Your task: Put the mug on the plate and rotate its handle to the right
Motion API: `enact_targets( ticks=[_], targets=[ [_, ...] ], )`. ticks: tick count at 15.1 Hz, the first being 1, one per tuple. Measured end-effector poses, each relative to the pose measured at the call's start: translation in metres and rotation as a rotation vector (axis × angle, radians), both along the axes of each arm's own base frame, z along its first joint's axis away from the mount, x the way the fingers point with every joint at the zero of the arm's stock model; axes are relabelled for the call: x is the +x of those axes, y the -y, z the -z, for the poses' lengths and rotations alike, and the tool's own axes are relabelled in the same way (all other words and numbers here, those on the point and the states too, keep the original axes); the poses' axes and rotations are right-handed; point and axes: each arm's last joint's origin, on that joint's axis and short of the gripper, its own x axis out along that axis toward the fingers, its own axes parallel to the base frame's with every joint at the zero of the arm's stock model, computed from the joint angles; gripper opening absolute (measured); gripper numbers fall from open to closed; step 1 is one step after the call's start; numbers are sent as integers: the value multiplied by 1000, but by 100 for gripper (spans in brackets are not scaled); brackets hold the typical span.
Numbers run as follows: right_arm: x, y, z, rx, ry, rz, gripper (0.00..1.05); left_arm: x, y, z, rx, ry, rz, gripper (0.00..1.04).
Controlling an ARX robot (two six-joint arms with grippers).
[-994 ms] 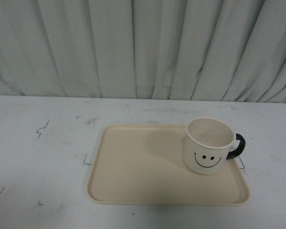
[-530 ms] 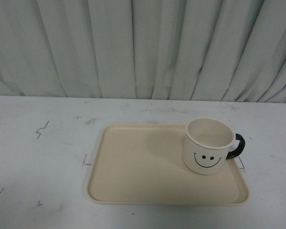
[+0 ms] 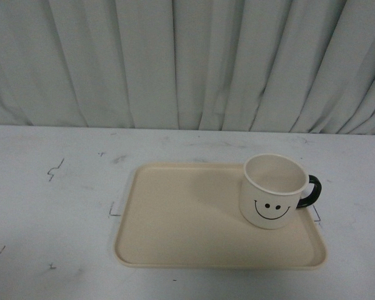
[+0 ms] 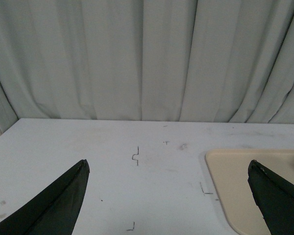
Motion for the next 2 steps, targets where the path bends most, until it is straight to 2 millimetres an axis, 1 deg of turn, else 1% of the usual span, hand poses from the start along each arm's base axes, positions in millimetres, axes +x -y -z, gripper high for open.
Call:
enact_targets(
  ticks=[2],
  targets=[
    [0,0,0,0,0,0,98,0,0,0,0,0,0,98]
  ],
)
